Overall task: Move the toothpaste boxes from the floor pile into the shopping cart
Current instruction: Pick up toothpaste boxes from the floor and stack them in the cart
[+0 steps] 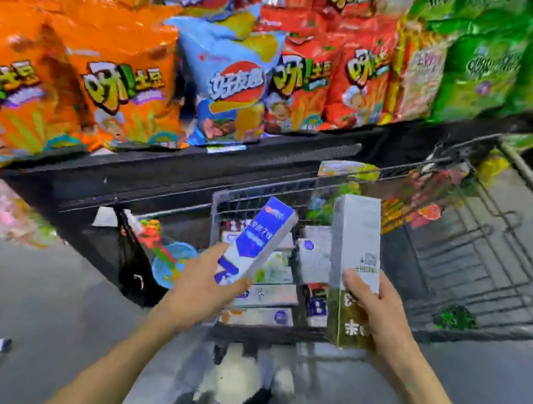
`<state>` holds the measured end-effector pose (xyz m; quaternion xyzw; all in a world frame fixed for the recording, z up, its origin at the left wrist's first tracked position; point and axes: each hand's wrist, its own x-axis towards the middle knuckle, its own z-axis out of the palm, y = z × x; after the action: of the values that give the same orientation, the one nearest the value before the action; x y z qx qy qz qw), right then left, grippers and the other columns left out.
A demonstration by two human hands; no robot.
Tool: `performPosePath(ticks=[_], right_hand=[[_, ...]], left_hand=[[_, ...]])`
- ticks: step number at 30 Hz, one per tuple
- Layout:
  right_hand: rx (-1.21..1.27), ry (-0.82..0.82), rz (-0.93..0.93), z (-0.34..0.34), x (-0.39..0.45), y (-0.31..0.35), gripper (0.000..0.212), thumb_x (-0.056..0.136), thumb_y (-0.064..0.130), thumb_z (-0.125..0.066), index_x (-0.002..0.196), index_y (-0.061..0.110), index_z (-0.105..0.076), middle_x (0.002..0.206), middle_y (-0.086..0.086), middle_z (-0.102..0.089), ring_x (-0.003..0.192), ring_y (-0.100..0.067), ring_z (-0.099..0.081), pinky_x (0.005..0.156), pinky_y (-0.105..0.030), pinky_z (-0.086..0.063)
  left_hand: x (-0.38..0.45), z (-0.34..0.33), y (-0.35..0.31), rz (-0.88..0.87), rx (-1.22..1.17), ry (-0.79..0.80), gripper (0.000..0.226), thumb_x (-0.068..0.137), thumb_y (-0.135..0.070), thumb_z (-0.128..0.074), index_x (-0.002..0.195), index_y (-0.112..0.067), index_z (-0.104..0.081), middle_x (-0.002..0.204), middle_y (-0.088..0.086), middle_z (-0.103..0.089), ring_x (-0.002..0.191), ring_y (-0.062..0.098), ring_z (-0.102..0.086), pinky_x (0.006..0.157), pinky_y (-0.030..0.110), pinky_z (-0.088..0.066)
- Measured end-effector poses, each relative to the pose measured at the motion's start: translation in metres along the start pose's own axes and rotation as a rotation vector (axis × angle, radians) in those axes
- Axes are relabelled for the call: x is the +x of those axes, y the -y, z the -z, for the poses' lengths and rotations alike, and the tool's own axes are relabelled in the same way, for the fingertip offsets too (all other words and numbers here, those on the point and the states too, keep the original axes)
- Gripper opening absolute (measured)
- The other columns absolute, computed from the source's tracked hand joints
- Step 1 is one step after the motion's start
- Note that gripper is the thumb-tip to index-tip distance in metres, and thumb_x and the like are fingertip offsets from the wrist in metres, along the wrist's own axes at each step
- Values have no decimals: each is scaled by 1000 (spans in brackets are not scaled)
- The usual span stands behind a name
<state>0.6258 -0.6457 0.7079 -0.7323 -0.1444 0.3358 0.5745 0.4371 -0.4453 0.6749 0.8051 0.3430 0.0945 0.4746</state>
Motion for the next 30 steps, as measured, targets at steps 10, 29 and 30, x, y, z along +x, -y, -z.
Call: performPosePath(ticks=[10,29,30], right_hand=[[-111,188,-152,96,142,-52,42,82,41,-76,121,30,-62,114,10,-74,105,-13,-70,94,-39,-52],[-1303,1188,339,-19,232,-250,97,75,61,-73,149,30,-20,148,-1,-33,129,-27,-47,104,-38,-44],[-1297,1219,400,-25,233,-255,93,74,59,-74,147,27,-26,144,-3,-37,128,-27,-47,103,-38,-44]], left_hand=[[94,-105,36,167,280,116,64,65,-63,-60,123,-36,-55,93,-13,-69,82,12,-68,75,38,-56],[109,-153,138,305,106,-635,34,87,-30,-74,113,-16,-58,84,-25,-56,74,-21,-53,67,-2,-34],[110,-153,139,302,102,-624,31,88,-27,-74,111,-15,-58,85,-23,-55,75,-21,-53,68,-3,-34]])
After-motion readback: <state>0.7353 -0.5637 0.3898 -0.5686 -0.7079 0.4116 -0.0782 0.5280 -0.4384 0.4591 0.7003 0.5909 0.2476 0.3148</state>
